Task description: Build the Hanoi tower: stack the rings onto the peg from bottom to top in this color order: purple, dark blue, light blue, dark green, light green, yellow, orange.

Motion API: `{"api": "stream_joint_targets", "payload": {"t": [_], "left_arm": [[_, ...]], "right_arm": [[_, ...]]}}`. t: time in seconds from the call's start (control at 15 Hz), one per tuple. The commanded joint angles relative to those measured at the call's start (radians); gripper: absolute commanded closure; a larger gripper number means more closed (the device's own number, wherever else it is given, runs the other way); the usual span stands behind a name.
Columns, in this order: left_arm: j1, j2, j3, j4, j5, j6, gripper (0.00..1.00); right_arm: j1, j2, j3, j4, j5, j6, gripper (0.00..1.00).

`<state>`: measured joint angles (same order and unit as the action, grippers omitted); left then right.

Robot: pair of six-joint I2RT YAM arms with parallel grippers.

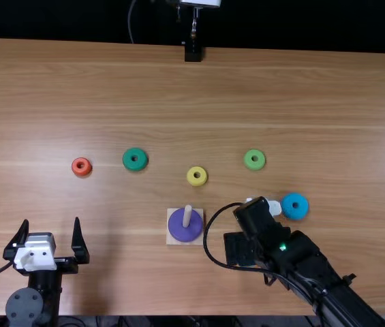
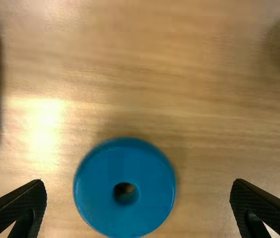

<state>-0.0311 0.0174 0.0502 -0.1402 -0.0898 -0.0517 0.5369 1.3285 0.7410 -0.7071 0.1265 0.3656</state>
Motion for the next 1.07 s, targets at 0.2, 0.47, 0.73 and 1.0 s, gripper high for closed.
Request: {"api": "stream_joint_targets", "payload": {"t": [0.2, 0.47, 0.73, 1.0], "left_arm": [[0.003, -0.017, -0.05, -0.016, -0.002, 0.009, 0.0], [0.003, -0.017, -0.05, -0.016, -0.002, 0.011, 0.0], [0.003, -0.017, -0.05, -0.014, -0.002, 0.011, 0.0], [0.003, -0.017, -0.05, -0.016, -0.002, 0.011, 0.0]], "right_arm": [[0.021, 0.092, -0.015, 0.018, 0.012, 0.008, 0.0], [0.021, 0.098, -0.015, 0.018, 0.006, 0.01, 0.0], [0.023, 0.098, -0.015, 0.018, -0.044, 0.117, 0.0], [0.021, 0.1, -0.015, 0.019, -0.044, 0.115, 0.0]]}}
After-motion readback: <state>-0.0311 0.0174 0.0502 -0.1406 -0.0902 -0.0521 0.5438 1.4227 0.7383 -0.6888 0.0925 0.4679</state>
